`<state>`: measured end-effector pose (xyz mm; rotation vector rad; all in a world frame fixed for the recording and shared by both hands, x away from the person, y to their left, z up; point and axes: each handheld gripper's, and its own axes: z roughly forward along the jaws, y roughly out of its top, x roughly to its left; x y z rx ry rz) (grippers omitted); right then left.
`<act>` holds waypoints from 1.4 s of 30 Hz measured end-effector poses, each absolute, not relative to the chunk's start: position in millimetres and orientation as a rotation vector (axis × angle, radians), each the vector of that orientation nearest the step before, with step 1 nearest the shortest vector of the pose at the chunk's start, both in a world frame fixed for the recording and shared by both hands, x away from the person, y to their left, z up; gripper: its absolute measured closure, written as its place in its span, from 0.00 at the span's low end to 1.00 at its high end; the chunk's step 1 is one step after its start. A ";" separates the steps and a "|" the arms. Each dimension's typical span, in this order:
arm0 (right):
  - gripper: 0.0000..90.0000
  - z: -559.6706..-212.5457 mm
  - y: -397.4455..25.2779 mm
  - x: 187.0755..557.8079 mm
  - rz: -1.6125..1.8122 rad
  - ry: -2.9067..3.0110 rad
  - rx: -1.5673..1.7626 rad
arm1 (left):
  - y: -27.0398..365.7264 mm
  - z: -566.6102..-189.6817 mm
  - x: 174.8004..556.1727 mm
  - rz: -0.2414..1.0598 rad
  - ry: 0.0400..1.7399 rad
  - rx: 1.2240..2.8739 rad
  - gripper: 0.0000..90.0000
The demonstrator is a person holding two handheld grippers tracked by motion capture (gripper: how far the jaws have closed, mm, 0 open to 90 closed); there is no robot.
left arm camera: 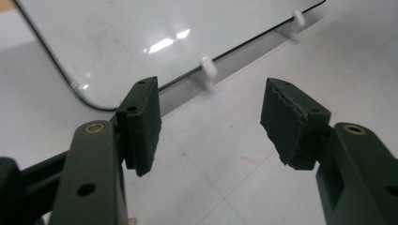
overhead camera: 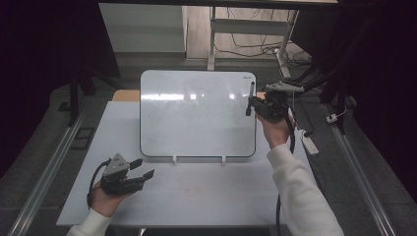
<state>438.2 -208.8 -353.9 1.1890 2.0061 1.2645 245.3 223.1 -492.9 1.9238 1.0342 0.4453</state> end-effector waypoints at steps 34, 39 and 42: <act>0.82 -367.4 -183.5 499.6 1.085 1.919 1.259 | 231.8 -500.0 244.7 0.472 1.060 1.939 0.43; 0.73 -362.8 -191.1 491.6 1.122 1.912 1.235 | 233.4 -499.6 244.4 0.475 1.062 1.933 0.43; 0.69 -361.9 -199.9 482.2 1.178 1.926 1.214 | 236.7 -500.2 244.9 0.473 1.076 1.927 0.42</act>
